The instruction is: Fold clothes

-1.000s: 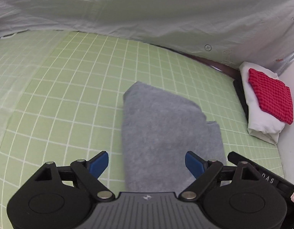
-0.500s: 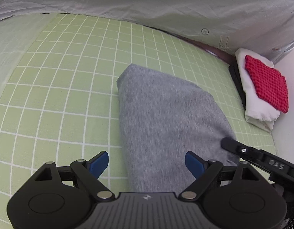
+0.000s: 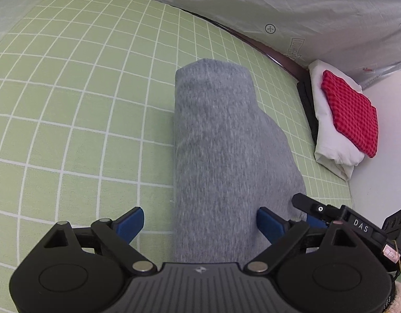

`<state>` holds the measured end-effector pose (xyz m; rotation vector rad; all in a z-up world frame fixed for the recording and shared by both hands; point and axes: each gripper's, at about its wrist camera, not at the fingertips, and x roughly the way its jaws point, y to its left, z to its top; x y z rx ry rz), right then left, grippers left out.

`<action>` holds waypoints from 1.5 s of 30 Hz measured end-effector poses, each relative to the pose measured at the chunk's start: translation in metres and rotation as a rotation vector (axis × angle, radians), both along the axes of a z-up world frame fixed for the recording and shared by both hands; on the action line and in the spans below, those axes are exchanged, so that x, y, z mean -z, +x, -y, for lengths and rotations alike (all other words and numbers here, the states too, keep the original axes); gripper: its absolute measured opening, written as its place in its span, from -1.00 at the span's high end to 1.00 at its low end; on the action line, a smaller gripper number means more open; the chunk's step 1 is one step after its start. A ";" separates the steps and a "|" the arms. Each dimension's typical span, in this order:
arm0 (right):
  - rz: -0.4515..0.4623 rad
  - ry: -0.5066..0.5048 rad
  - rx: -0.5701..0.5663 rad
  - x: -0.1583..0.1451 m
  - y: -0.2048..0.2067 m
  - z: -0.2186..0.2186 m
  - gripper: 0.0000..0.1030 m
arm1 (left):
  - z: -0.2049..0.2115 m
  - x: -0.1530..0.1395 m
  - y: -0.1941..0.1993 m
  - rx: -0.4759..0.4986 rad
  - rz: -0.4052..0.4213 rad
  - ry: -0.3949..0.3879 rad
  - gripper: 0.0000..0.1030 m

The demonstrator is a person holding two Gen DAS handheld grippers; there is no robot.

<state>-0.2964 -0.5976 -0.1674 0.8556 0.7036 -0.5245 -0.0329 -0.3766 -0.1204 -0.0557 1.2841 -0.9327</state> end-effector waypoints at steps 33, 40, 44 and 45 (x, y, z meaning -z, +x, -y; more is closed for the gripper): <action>0.185 -0.589 0.106 -0.220 -0.105 0.258 0.70 | 0.390 -0.136 -0.061 0.396 0.014 -0.573 0.22; -0.117 -0.833 0.298 -0.197 -0.082 0.333 -0.17 | 0.489 -0.100 -0.046 0.294 0.180 -0.386 -0.49; -0.064 -0.947 0.346 -0.176 -0.060 0.319 -0.13 | 0.506 -0.070 -0.033 0.271 0.152 -0.310 -0.49; -0.066 -0.951 0.317 -0.167 -0.050 0.319 -0.04 | 0.508 -0.064 -0.032 0.271 0.147 -0.302 -0.49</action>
